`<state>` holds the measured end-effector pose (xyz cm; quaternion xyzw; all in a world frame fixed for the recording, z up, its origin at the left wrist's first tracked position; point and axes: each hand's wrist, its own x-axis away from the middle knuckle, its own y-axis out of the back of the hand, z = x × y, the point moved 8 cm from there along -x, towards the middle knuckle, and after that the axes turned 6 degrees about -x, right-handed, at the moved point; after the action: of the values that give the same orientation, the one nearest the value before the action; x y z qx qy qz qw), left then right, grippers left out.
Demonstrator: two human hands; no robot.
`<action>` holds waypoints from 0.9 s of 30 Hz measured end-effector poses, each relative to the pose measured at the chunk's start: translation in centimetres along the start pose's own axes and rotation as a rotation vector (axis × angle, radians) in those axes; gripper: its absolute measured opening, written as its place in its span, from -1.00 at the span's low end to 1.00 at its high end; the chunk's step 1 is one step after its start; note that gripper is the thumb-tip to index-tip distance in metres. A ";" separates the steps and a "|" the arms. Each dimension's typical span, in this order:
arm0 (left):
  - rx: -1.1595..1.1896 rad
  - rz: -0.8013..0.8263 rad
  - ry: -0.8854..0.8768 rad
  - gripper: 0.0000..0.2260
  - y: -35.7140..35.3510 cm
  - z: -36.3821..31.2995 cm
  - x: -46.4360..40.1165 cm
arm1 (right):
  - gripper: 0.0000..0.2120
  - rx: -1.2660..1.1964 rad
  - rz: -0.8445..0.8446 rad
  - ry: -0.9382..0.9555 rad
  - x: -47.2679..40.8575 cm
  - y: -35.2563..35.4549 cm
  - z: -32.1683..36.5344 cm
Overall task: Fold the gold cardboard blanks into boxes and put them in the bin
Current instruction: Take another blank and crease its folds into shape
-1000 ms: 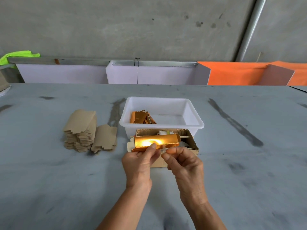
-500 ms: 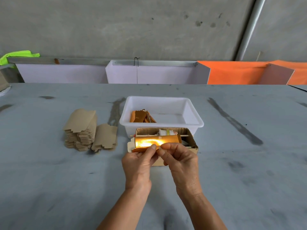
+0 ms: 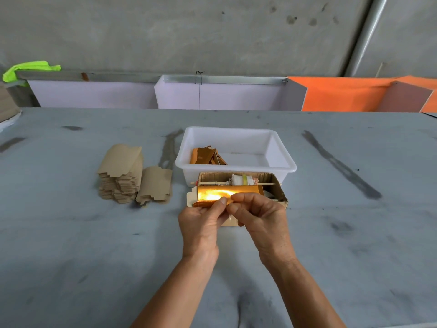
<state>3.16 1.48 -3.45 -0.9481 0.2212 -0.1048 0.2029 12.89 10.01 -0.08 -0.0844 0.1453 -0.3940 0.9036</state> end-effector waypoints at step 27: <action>-0.024 -0.011 0.026 -0.90 0.0 0.0 0.4 | -0.78 0.278 -0.011 -0.122 -0.6 0.1 -0.2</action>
<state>3.56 1.33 -3.43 -0.9503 0.2197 -0.1154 0.1879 12.51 10.53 -0.14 0.0170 0.0338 -0.4097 0.9114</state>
